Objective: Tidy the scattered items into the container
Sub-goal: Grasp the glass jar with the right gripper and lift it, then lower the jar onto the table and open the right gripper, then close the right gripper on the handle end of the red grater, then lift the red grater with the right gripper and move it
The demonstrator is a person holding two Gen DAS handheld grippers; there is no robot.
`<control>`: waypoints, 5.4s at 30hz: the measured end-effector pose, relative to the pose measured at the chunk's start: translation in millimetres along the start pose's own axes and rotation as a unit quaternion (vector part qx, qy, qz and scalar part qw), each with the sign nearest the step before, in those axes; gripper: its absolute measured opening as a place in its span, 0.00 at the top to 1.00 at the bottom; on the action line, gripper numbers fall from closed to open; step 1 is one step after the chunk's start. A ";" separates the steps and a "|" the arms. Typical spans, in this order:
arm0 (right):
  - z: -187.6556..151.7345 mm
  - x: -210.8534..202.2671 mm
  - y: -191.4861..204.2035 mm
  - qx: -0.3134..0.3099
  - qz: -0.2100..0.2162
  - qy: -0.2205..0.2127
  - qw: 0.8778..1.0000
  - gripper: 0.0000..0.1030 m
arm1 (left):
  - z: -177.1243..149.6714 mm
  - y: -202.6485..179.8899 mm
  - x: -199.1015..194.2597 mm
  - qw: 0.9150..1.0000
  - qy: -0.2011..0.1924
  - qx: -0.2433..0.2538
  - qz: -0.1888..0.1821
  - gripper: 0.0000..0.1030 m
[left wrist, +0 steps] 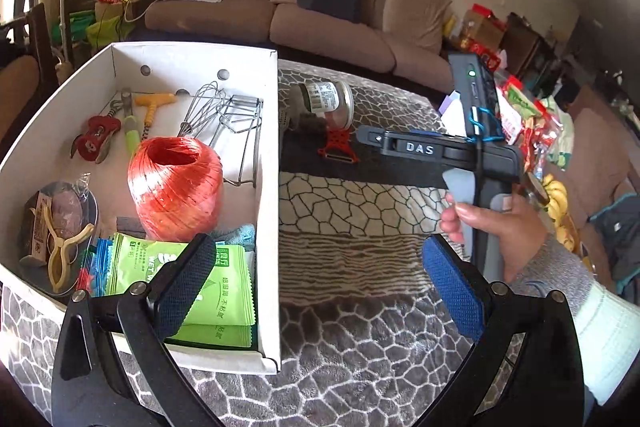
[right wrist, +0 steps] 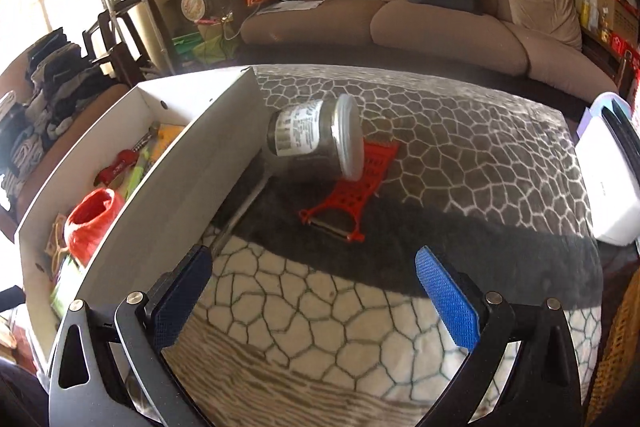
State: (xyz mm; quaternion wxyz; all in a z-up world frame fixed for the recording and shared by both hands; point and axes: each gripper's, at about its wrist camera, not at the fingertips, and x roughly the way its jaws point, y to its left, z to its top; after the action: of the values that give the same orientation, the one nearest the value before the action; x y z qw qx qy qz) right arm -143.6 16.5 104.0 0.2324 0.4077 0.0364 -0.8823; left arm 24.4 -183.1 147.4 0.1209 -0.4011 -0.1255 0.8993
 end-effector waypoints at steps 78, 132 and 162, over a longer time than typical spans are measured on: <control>-33.0 -74.9 -36.9 0.063 0.053 0.096 0.992 0.03 | -25.3 -74.3 11.9 0.987 -0.003 0.068 -0.148 0.00; -16.4 47.1 19.9 0.060 -0.036 0.221 0.973 0.38 | 22.6 34.3 14.4 0.979 0.007 -0.128 -0.160 0.00; -42.2 -96.8 32.0 0.136 0.158 0.136 0.969 0.80 | 5.1 28.3 59.5 0.907 0.092 -0.220 -0.347 0.00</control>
State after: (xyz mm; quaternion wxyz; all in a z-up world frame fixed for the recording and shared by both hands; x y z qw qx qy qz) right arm -45.7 35.6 151.2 0.3035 0.5524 -0.1176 -0.7674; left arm -21.4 -191.4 100.4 0.3449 -0.4294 -0.4397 0.7094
